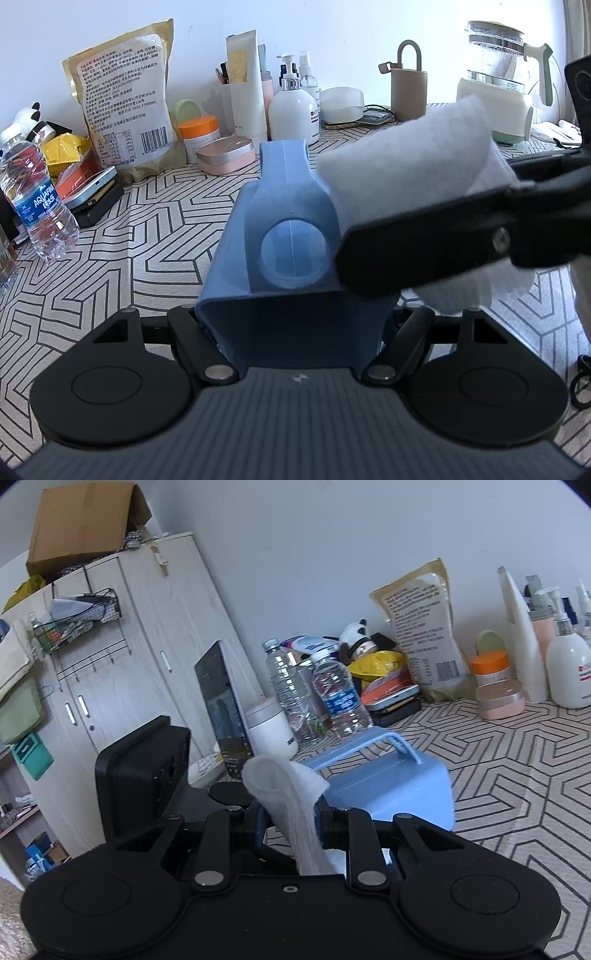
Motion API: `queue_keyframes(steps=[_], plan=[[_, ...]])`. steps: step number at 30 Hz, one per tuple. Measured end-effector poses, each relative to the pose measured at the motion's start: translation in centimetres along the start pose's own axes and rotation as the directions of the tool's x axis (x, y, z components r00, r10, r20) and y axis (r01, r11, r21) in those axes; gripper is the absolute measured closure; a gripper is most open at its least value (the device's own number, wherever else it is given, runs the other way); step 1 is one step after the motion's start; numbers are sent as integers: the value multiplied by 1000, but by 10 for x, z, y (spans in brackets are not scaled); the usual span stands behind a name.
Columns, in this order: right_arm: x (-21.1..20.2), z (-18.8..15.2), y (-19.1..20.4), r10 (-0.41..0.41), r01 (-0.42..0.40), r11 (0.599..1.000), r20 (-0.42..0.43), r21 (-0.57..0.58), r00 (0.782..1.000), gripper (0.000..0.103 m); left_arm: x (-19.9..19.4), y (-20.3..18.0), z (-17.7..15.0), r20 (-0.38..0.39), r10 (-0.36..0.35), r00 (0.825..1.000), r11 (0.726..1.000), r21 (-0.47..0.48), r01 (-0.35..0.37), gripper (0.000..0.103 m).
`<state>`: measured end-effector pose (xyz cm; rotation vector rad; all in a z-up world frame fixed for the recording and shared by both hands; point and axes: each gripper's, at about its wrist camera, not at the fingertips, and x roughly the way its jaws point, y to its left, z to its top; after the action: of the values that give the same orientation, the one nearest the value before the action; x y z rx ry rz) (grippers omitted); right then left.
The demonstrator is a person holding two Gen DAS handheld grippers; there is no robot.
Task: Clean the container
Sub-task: 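Hold the container with the left tool while the right tool wipes its wall again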
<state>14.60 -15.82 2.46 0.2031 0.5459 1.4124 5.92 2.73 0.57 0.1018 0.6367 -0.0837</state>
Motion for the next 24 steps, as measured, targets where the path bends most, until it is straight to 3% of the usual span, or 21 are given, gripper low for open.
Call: queue_keyframes(steps=[5,20,24], plan=[[-6,0,-6,-49,49,999,8,16,999,78,2,2,0,-1,0,1000,1000,-9,0,28],[-5,0,-3,-42,41,999,-11,-16,999,78,1,5,-1,-3,8,1000,999,-40,-8,28],[-3,1,-3,-88,87,996,-48,-26,995,84,1,4,-1,-3,8,1000,999,-42,-8,28]])
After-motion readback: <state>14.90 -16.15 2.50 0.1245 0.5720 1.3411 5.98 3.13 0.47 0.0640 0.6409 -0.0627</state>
